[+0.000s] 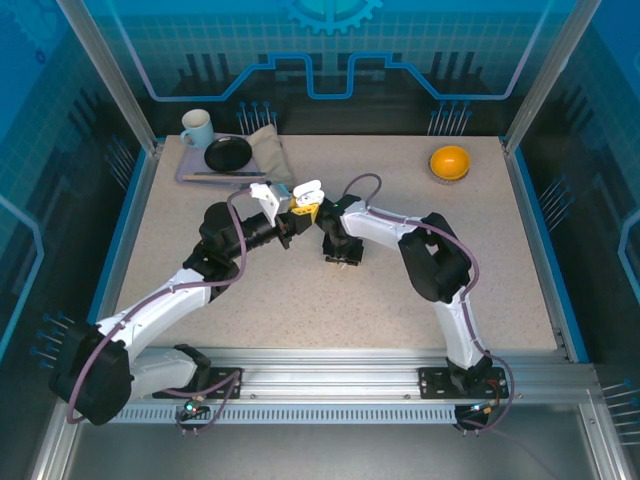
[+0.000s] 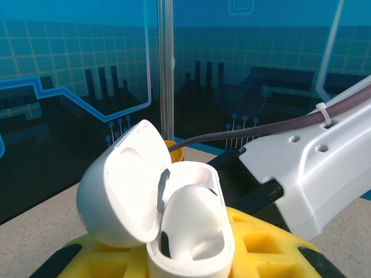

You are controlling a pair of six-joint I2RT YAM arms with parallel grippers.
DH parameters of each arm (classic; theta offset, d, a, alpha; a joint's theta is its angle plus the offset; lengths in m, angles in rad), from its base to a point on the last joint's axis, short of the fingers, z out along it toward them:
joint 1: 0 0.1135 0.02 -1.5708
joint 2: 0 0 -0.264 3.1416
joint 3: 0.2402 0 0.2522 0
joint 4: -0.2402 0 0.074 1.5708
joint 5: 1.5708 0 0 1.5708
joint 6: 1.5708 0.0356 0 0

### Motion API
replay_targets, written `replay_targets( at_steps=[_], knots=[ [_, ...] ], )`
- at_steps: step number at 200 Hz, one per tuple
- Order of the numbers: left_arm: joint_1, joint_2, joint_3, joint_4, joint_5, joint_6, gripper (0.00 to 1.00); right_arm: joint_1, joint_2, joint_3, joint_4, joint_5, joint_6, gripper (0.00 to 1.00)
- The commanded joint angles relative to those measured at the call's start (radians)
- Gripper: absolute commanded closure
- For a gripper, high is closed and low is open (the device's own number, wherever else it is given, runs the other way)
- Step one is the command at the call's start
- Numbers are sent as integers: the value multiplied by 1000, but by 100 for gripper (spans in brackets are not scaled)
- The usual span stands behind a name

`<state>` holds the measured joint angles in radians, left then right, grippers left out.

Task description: Insert wireless bluetooth earbuds into charging case

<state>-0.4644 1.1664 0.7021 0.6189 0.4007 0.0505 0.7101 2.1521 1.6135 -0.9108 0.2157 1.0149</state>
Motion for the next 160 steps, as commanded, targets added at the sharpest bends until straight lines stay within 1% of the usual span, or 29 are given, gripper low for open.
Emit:
replay_targets(
  at_steps=[1,50,96,121,160],
  knots=[
    [6,3,3,38,5,-15,100,-47,-19,-41,32,61,-19,63],
    [6,9,10,35,7,-24,100,-56,-49,-69,82,41,-25,63],
    [6,7,12,32,6,-25,100,-58,-23,-54,56,21,-18,64],
    [6,7,10,32,6,-26,100,-53,-4,-28,3,11,30,64],
    [7,11,12,38,6,-27,100,-46,24,1,-76,3,158,63]
  ],
)
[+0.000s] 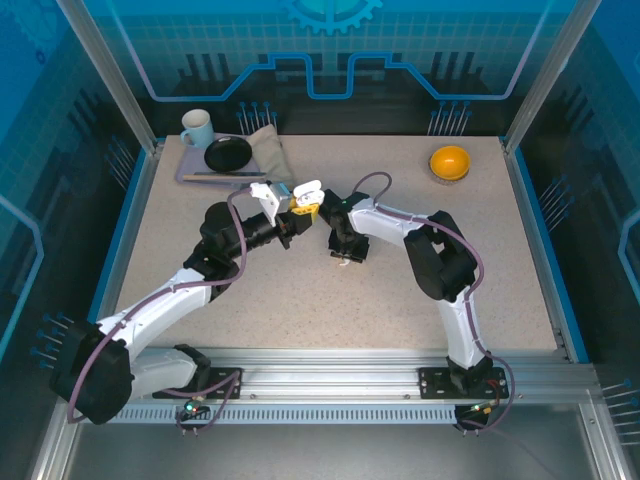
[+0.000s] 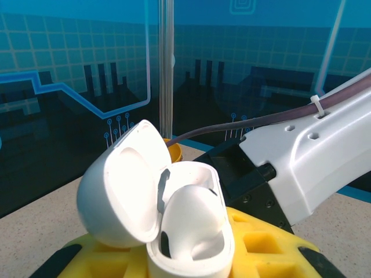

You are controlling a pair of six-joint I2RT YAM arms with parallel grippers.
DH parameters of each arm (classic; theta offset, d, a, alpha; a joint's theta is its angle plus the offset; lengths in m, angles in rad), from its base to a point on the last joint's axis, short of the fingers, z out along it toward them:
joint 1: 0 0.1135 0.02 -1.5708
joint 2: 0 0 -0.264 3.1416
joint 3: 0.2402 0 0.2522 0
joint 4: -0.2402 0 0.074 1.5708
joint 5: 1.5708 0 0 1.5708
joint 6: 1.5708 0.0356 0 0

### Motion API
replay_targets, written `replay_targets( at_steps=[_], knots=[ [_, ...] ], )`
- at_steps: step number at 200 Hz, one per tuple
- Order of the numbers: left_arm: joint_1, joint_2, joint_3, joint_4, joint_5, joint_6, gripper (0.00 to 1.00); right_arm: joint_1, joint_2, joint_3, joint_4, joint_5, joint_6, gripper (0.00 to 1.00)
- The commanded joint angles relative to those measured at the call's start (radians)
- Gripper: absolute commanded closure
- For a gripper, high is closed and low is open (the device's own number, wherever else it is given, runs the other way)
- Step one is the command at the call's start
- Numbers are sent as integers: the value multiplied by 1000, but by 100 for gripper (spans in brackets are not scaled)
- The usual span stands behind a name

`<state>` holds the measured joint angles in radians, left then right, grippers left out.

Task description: Insert wireless bluetooth earbuds into charging case

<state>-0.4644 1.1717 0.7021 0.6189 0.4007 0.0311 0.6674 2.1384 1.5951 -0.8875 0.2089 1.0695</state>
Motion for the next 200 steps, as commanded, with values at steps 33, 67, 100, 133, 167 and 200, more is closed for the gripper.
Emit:
replay_targets(
  at_steps=[33,67,100,133,167,200],
  knots=[
    [6,7,10,40,7,-8,100,-5,34,-21,-79,-32,224,64],
    [6,9,5,43,7,-6,100,-11,25,-58,-50,-71,318,64],
    [7,14,6,49,6,-6,100,-15,26,-65,-45,-106,370,65],
    [6,14,6,50,7,-5,100,-15,25,-53,-63,-114,374,66],
    [6,12,7,44,4,1,100,-11,6,-63,-88,-107,352,66],
    [6,13,10,43,7,0,100,-6,-24,-73,-103,-97,333,65]
  ],
)
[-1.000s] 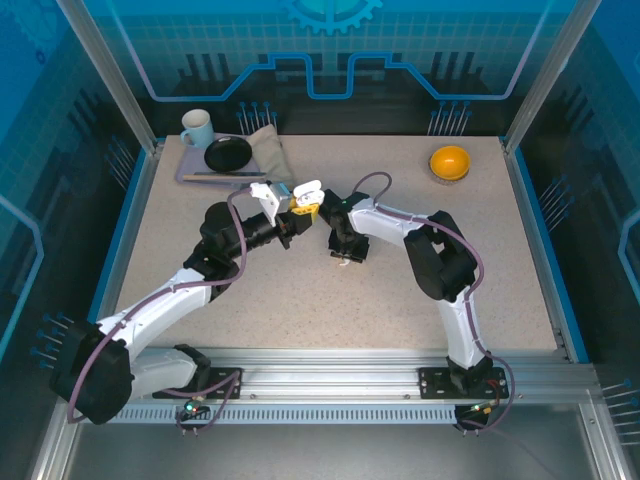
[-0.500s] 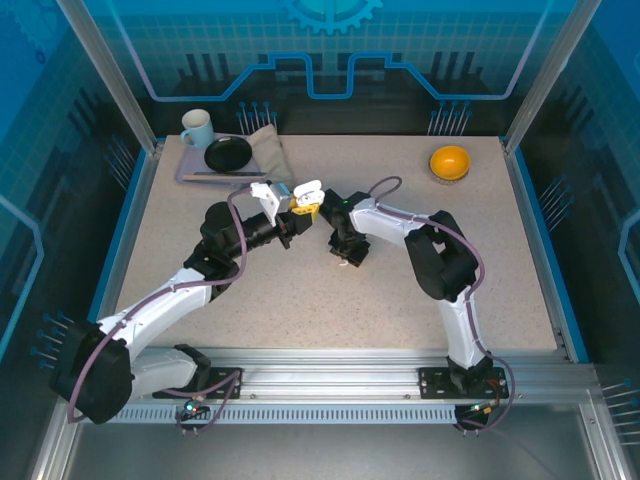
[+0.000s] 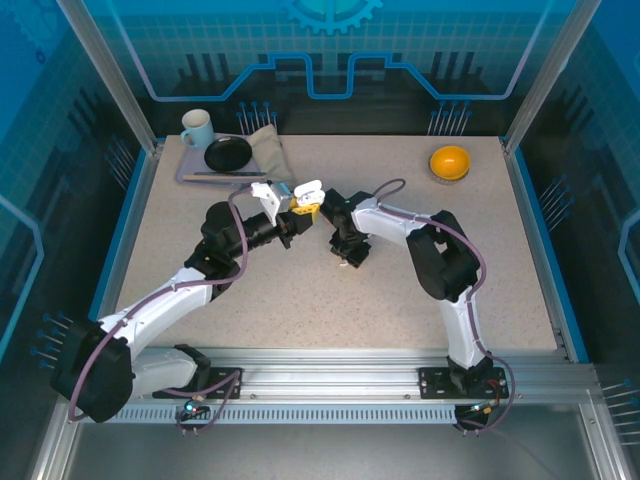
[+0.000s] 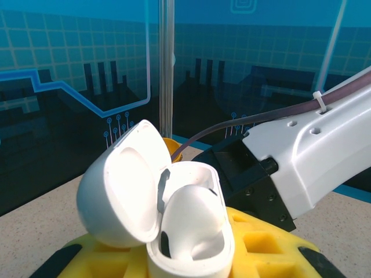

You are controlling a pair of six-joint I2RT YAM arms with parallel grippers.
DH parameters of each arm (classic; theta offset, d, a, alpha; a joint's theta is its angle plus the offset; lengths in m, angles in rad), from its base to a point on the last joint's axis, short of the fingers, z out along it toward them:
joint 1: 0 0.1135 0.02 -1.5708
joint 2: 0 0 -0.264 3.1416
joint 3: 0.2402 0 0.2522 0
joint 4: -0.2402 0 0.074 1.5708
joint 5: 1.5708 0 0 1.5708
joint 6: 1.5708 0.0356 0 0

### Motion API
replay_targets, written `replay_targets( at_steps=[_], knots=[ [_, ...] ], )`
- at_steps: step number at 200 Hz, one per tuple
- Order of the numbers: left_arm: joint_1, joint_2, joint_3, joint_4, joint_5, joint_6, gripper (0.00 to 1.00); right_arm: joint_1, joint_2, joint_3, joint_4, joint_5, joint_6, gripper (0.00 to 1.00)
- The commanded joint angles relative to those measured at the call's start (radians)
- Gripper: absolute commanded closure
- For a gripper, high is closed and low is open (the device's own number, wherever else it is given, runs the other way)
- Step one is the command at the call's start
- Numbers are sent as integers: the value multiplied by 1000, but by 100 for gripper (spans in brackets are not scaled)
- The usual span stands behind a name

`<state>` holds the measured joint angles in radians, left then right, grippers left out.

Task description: Insert wireless bluetooth earbuds into charging case

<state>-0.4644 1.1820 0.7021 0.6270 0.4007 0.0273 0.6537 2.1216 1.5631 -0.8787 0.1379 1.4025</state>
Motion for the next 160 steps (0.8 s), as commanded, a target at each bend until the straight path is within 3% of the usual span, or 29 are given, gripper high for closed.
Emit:
replay_targets(
  at_steps=[1,160],
  knots=[
    [7,3,10,35,7,3,100,7,-7,-40,-112,-24,0,65],
    [6,4,15,27,6,0,100,32,-28,-39,-82,-43,-26,62]
  ],
)
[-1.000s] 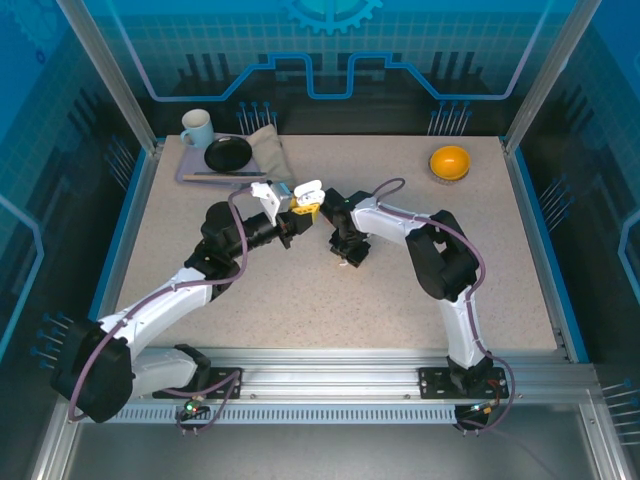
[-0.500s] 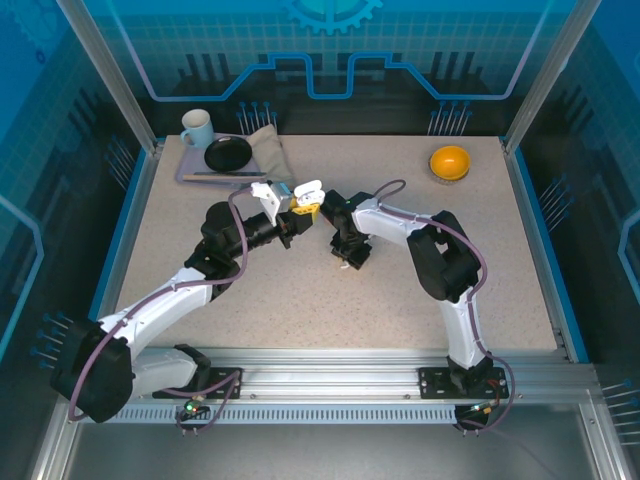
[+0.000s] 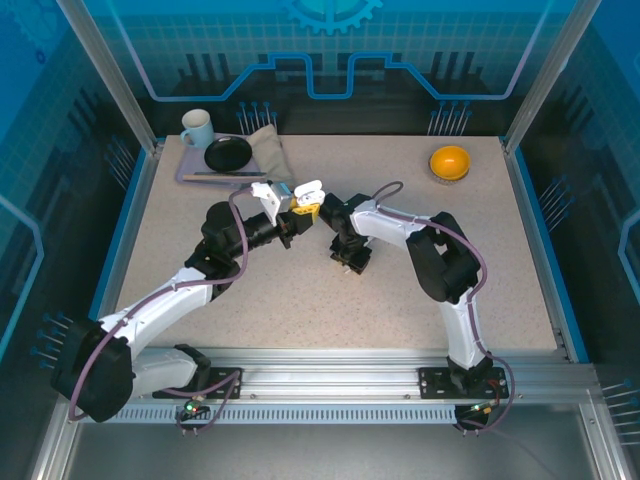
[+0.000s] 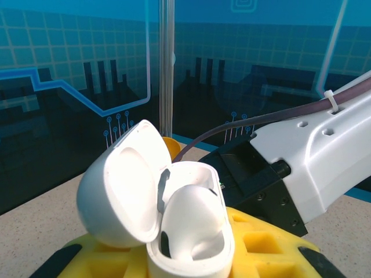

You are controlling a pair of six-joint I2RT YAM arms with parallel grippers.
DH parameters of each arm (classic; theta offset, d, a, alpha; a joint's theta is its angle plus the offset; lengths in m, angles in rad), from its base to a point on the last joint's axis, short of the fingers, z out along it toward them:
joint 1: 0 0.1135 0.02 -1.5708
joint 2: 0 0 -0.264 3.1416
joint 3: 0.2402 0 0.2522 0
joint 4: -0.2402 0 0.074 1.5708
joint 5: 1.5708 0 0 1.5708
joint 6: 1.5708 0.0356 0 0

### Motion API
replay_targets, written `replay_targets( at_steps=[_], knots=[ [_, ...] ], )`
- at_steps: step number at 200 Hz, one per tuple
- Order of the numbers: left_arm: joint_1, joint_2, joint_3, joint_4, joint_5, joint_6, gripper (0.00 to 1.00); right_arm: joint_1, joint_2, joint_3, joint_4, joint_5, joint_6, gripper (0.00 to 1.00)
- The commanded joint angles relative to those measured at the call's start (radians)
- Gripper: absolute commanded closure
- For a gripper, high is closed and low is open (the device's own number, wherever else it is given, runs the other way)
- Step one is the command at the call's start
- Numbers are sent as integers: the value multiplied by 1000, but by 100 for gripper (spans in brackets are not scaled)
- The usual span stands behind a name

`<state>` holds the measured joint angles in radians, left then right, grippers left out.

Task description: Insert wireless bluetooth earbuds into charging case

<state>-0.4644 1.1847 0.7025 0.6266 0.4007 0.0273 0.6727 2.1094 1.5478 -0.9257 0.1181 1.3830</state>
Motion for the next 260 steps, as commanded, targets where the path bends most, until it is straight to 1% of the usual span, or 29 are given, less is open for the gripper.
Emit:
replay_targets(
  at_steps=[1,39,80,137,157,213,260],
  knots=[
    [6,1,15,28,6,0,100,12,-16,-24,-35,-24,-7,62],
    [6,-3,11,25,4,2,100,8,7,-20,-33,-15,-53,64],
    [7,-7,9,23,1,8,100,5,32,-11,-50,10,-137,67],
    [6,-10,12,14,0,10,100,2,27,-37,-36,25,-225,70],
    [6,-12,13,8,0,10,100,4,22,-43,-26,37,-269,75],
    [7,-30,13,-20,-7,26,100,1,-107,-135,59,157,-436,79],
    [6,-31,17,-30,-8,26,100,1,-241,-207,97,265,-498,80]
  ],
)
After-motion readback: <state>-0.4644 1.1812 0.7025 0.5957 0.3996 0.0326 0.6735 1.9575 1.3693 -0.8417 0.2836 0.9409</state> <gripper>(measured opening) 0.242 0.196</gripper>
